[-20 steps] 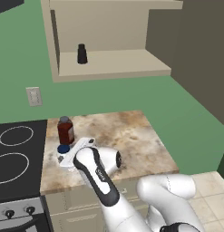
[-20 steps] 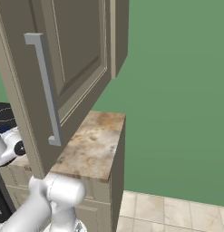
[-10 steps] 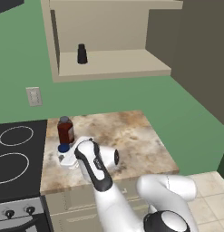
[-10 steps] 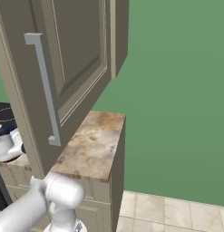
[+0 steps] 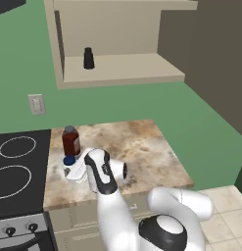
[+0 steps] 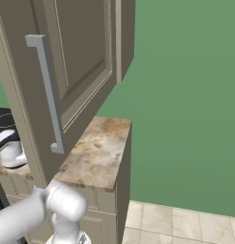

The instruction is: Collect the paprika, mayonnaise, and shaker from the cabinet and place them next to the stove.

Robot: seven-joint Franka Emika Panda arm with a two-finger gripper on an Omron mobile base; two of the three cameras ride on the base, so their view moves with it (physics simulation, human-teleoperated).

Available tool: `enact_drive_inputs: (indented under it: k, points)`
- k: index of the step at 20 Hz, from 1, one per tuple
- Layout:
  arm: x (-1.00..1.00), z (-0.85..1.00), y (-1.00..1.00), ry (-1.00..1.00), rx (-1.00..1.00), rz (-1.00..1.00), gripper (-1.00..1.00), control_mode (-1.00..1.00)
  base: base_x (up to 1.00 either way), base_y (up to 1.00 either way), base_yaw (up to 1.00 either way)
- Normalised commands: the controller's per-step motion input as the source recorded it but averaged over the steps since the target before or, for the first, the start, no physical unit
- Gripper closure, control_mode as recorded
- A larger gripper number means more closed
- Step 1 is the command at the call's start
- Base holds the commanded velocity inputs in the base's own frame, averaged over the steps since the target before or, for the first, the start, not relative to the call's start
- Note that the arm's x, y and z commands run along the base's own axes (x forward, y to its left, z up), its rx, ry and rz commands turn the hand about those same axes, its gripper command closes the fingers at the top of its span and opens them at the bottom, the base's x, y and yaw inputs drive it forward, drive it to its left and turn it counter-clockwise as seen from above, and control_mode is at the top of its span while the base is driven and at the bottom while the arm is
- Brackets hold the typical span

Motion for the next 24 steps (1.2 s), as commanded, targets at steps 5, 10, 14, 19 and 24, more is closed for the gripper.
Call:
enact_drive_inputs:
  k: [5,10,14,19,24]
  points:
    - [0.21,-0.08,0.0,0.0,0.03,0.05,1.0,-1.0,0.0,0.0,0.0]
    - [0.21,-0.08,0.02,0.0,0.04,0.07,1.0,-1.0,0.0,0.0,0.0]
    - [0.14,-0.15,0.05,0.0,0.03,0.07,1.0,-1.0,0.0,0.0,0.0]
    - [0.05,-0.2,0.11,0.0,0.01,0.05,-1.0,-1.0,0.0,0.0,0.0]
    - [0.0,-0.04,0.04,0.0,0.0,0.01,-1.0,-1.0,0.0,0.0,0.0]
